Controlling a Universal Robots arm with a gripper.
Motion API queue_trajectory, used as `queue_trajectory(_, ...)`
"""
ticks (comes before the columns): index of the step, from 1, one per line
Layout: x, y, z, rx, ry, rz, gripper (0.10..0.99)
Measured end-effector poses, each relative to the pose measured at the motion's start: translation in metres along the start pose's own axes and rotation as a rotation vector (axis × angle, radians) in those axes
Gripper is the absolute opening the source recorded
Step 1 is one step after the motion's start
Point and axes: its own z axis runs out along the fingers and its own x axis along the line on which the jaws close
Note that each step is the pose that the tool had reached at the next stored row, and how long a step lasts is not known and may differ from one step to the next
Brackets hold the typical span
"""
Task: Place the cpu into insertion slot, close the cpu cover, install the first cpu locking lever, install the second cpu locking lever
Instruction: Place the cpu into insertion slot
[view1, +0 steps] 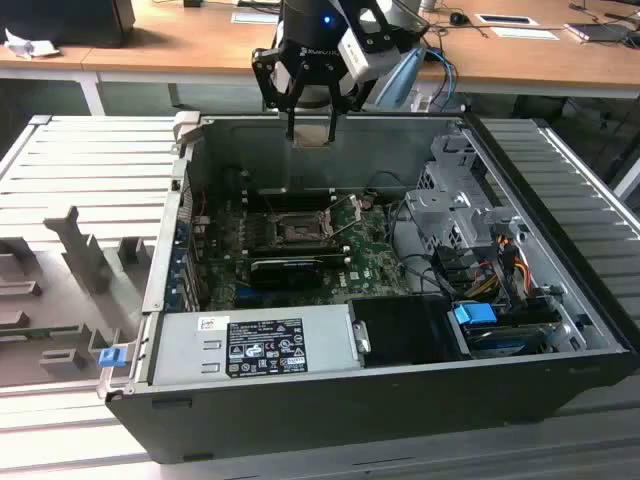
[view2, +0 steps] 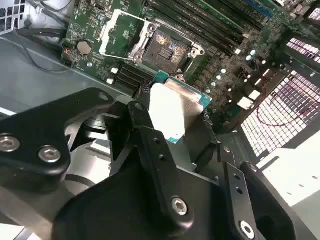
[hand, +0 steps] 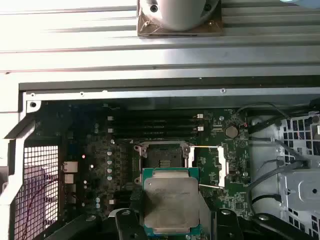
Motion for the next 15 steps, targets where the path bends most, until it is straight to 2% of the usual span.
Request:
queue_trajectory(1,-0.0001,0.0,0.0,0.0,-0.0019,0.021,0.529)
queue_trajectory(3,0.0,0.0,0.0002,-0.002,-0.0094,0.104,0.529)
queue_trajectory(5,-0.0001,0.0,0.0002,-0.002,-0.0118,0.132,0.529)
queue_trajectory(8,-0.0001,-0.0001,0.0006,0.002,-0.0191,0.206,0.529)
queue_trajectory(11,-0.0001,-0.0001,0.0007,0.004,-0.0231,0.249,0.529)
queue_trajectory(15,-0.0001,-0.0001,0.001,0.002,-0.0294,0.324,0.529)
